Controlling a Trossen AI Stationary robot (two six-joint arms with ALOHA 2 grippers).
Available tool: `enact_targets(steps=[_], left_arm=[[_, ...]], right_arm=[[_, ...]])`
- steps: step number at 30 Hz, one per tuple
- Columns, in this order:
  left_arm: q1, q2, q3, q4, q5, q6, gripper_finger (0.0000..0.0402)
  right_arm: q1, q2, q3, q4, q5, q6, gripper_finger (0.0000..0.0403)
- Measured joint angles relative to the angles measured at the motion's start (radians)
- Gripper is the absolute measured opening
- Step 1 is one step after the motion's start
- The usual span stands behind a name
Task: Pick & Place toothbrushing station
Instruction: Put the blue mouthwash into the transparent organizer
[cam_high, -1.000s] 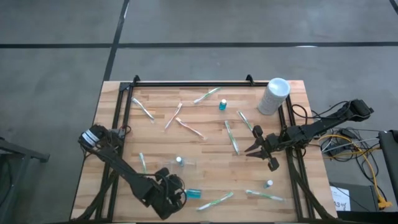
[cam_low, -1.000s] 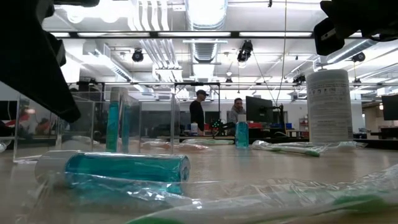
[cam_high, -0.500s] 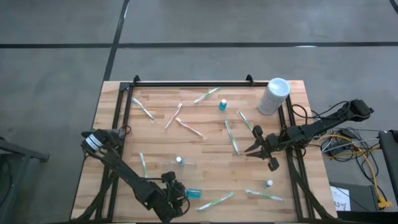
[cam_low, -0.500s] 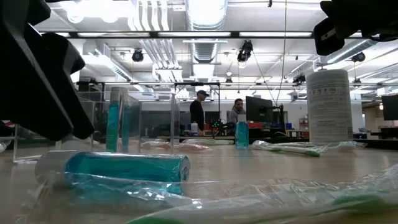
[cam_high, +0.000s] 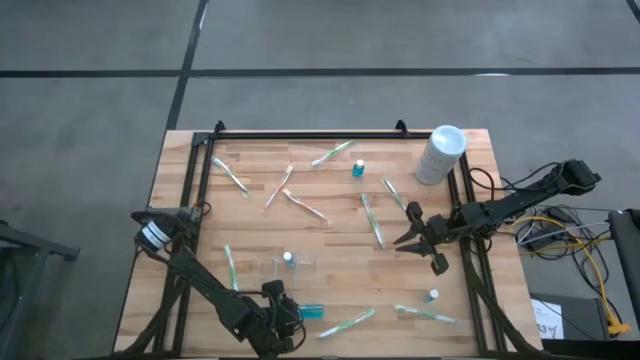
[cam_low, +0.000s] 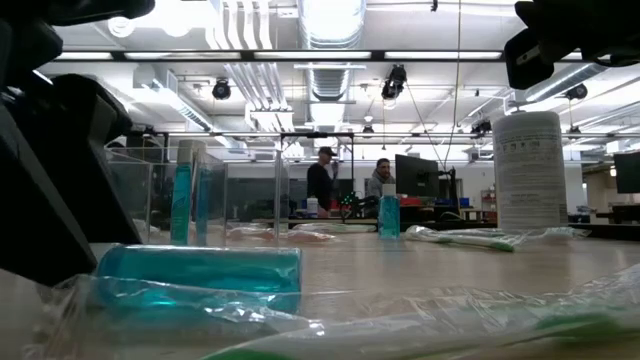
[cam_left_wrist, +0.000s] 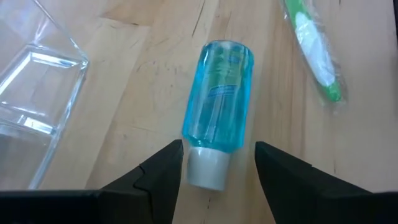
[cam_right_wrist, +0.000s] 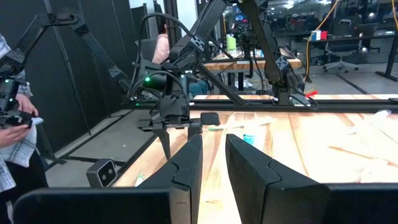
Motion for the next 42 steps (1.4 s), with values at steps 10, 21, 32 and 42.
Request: enact_targets(steps=[10,21,32,42], left_arm=[[-0.001,0.0,0.0,-0.011,0.033,0.009,0.0173],[-0.002,0.002,-0.002,-0.014,0.057,0.014,0.0139],[-0.002,0.002,-0.013,0.0,0.053,0.003,0.0097],[-0.002,-0.018,-0.016,-0.03,0.062,0.005,0.0098]], right_arm=[[0.0,0.0,0.0,0.0,0.0,0.0,0.0068],[0.0,0.0,-0.001,0.0,0.0,0.0,0.0068],[0.0,0.0,-0.001,0.0,0.0,0.0,0.0068],[0.0,0.0,-0.001,0.0,0.0,0.0,0.0068]])
